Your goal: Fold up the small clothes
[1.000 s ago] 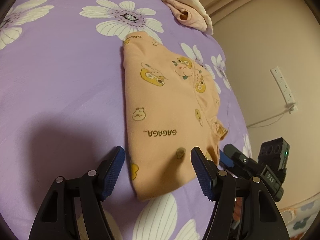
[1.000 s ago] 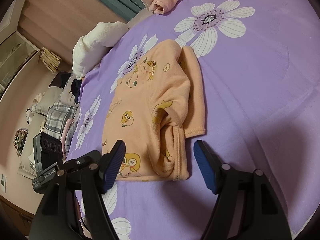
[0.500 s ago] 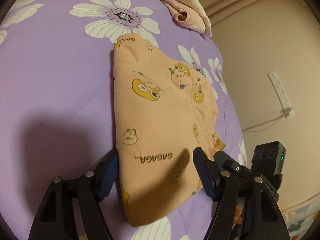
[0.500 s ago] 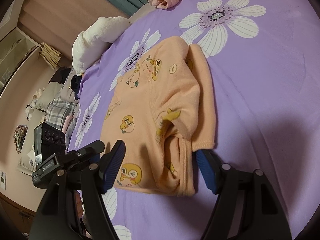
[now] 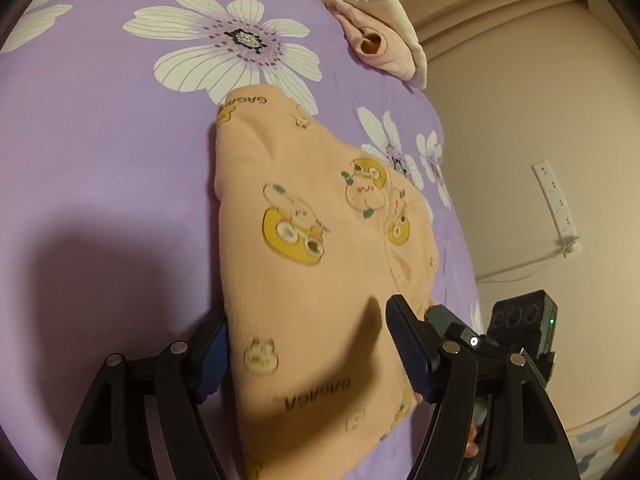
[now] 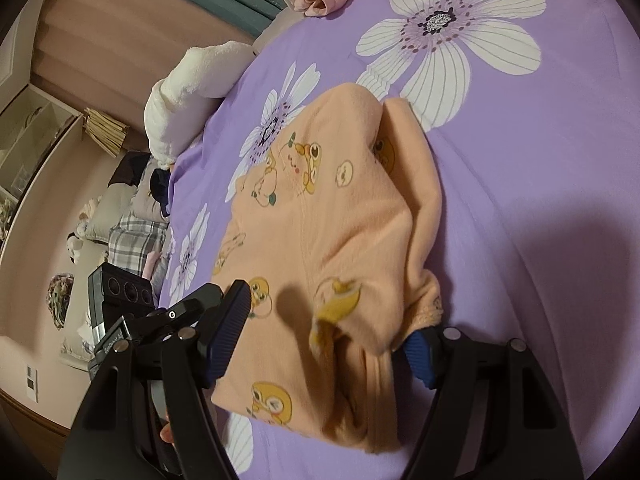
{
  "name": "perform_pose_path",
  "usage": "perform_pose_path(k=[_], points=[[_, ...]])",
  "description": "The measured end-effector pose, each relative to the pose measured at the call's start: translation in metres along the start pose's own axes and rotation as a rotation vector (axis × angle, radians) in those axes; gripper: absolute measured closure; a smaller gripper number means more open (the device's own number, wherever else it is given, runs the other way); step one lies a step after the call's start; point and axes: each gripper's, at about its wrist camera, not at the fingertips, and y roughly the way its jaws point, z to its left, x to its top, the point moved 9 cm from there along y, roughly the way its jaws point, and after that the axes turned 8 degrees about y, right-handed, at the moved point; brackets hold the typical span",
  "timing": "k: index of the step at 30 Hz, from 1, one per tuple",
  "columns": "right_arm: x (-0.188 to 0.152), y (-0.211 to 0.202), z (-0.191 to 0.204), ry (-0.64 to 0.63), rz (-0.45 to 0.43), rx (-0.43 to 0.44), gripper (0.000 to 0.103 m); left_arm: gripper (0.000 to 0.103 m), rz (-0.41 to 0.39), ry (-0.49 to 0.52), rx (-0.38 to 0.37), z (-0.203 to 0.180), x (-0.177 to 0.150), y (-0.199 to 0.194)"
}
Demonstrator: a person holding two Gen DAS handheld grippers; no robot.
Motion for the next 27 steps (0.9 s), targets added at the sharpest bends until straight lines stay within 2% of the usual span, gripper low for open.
perform_pose_path(k=[7, 13, 16, 20, 27], points=[[0.009, 0.007, 0.002, -0.006, -0.008, 0.005, 0.032, 0.032, -0.001, 0.015, 0.01, -0.001, 0.009, 0.009], [0.012, 0.012, 0.002, -0.035, -0.02, -0.014, 0.037, 0.032, -0.002, 0.038, 0.039, -0.003, 0.015, 0.017], [0.014, 0.014, 0.002, -0.051, -0.029, -0.037, 0.046, 0.032, -0.006, 0.06, 0.064, -0.005, 0.014, 0.018], [0.015, 0.014, -0.001, -0.073, -0.05, -0.087, 0.063, 0.032, -0.006, 0.085, 0.093, -0.006, 0.012, 0.018], [0.014, 0.009, 0.002, -0.114, -0.085, -0.113, 0.074, 0.041, -0.008, 0.12, 0.159, -0.007, 0.01, 0.016]])
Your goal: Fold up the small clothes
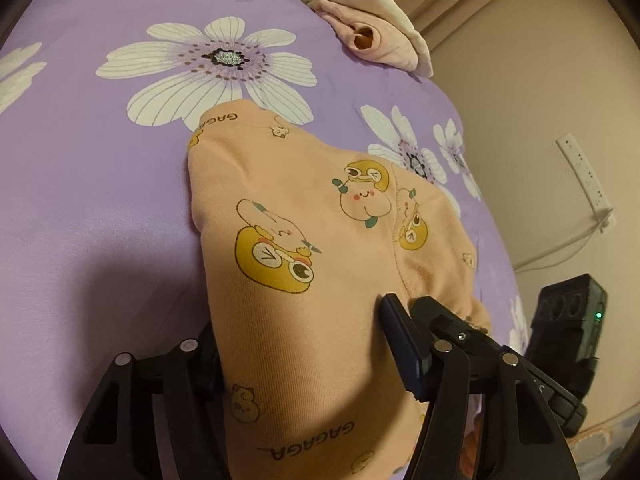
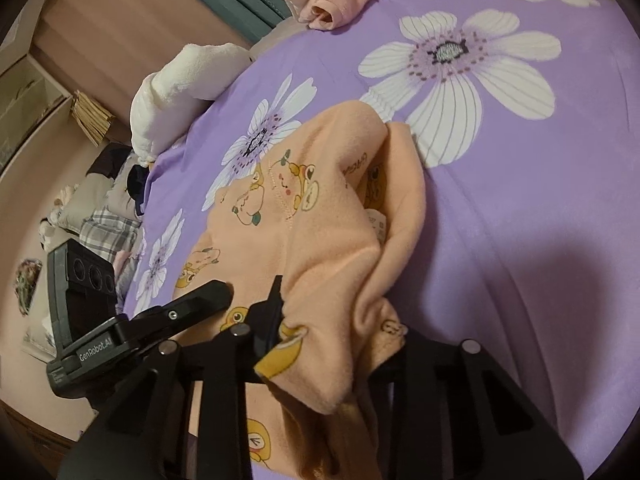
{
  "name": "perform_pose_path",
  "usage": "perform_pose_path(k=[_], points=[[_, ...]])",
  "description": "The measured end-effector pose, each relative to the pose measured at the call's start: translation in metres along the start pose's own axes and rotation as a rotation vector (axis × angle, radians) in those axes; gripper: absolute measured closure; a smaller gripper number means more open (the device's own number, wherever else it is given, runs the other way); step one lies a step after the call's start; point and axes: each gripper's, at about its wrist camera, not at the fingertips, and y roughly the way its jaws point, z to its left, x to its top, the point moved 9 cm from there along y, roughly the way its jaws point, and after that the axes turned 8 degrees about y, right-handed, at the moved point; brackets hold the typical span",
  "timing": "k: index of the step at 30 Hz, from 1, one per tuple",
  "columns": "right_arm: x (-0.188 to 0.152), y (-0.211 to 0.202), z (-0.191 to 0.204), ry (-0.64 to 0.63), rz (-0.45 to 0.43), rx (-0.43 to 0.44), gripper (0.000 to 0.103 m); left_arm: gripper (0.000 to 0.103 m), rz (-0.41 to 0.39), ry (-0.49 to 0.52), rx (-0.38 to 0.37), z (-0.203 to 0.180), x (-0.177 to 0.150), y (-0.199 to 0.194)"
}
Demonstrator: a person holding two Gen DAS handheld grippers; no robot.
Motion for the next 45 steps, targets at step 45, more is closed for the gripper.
perform_pose_path(k=[45], points=[[-0.051, 0.061, 0.159, -0.258, 0.013, 0.118, 0.082, 0.066, -0.103, -0.032, 0.173, 0.106, 0.0, -0.102]])
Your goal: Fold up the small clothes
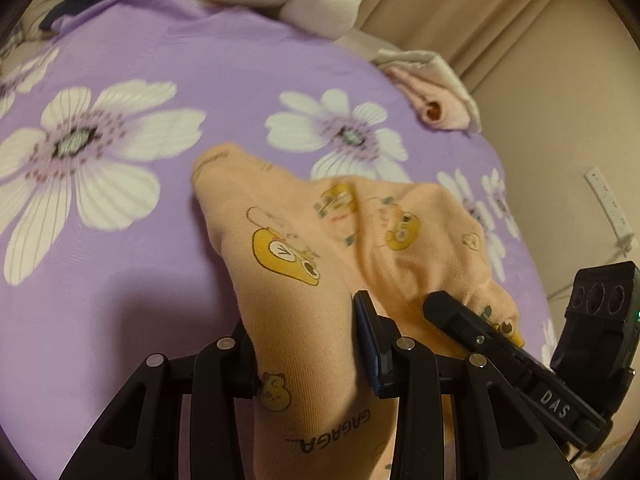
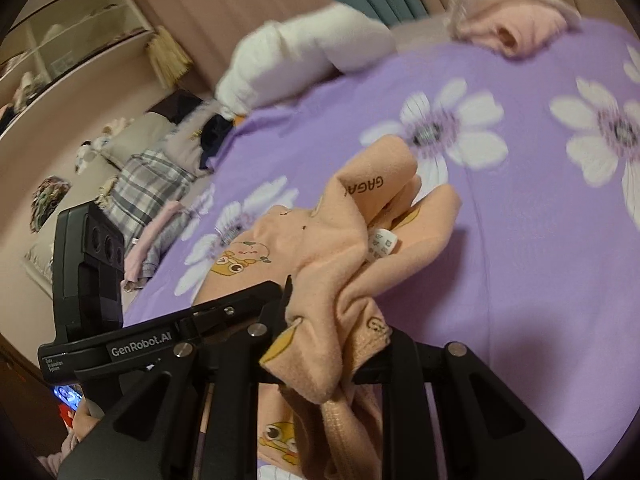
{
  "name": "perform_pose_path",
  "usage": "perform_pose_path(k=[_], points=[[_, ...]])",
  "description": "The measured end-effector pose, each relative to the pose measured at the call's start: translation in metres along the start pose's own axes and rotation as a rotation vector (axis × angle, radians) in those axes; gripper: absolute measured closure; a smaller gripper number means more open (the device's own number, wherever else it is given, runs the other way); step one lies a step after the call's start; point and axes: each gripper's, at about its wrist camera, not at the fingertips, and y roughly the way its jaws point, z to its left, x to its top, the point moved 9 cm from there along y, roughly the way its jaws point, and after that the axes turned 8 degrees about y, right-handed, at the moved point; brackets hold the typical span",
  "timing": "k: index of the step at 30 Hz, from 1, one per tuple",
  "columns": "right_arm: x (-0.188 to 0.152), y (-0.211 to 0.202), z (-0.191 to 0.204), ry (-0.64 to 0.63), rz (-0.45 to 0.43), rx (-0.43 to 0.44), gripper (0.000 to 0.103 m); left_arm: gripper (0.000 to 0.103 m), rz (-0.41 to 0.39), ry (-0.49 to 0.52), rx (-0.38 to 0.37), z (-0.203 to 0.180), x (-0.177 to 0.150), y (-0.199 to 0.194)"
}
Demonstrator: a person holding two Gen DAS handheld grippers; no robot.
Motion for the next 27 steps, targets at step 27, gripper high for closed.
perform_pose_path(k=[27], points=[[-0.029, -0.017, -0.05, -0.069, 0.027, -0.245, 0.087, 0.056, -0.032, 0.176, 0.154, -0.016, -0.039, -0.02]])
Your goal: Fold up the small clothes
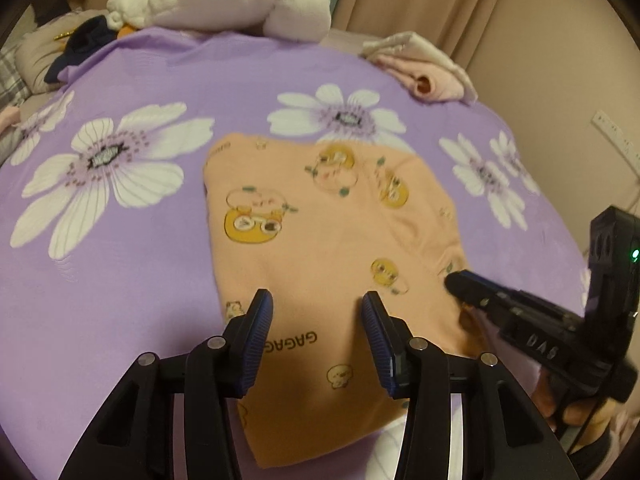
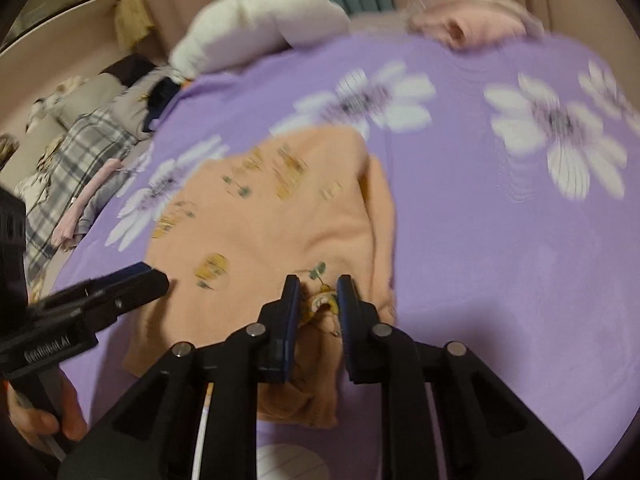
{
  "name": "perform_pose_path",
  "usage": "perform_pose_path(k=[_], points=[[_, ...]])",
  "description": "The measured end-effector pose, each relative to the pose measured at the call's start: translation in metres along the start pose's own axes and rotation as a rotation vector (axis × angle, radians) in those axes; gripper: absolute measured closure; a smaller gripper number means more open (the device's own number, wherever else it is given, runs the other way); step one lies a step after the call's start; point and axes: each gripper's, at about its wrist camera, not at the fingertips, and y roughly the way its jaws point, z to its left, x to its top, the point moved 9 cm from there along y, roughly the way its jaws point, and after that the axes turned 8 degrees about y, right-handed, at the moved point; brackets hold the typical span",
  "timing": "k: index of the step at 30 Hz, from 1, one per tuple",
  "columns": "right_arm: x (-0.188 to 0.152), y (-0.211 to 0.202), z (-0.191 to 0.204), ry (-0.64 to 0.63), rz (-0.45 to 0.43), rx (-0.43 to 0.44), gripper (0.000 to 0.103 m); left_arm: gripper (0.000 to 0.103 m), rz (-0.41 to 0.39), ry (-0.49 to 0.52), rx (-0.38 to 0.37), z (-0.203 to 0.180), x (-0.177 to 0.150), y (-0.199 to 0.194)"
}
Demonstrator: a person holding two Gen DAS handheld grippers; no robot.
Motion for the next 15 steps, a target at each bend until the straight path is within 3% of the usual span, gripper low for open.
perform_pose_path(k=[5, 7, 8, 9, 10, 11, 15], points=[[-0.003, -0.017, 0.006, -0.025, -0.008, -0.019, 0.08, 0.056, -0.011, -0.004, -0.013, -0.008, 0.002, -0.02], [-0.002, -0.029, 0.013, -0.041, -0.019, -0.02, 0.07, 0.056, -0.024, -0.001, -0.004, -0.011, 0.005, -0.031], [0.0, -0.039, 0.018, -0.049, -0.031, -0.015, 0.058, 0.054, -0.03, 0.005, 0.003, -0.013, 0.006, -0.038], [-0.001, -0.044, 0.02, -0.052, -0.038, -0.013, 0.046, 0.047, -0.03, 0.011, 0.015, -0.015, 0.007, -0.045], [0.0, -0.055, 0.025, -0.061, -0.054, -0.007, 0.04, 0.035, -0.034, 0.013, 0.026, -0.016, 0.008, -0.051], [0.0, -0.063, 0.029, -0.069, -0.067, -0.003, 0.033, 0.03, -0.042, 0.016, 0.035, -0.017, 0.008, -0.058], [-0.002, -0.088, 0.04, -0.108, -0.095, -0.013, 0.016, 0.015, -0.068, 0.025, 0.067, -0.021, 0.01, -0.081]])
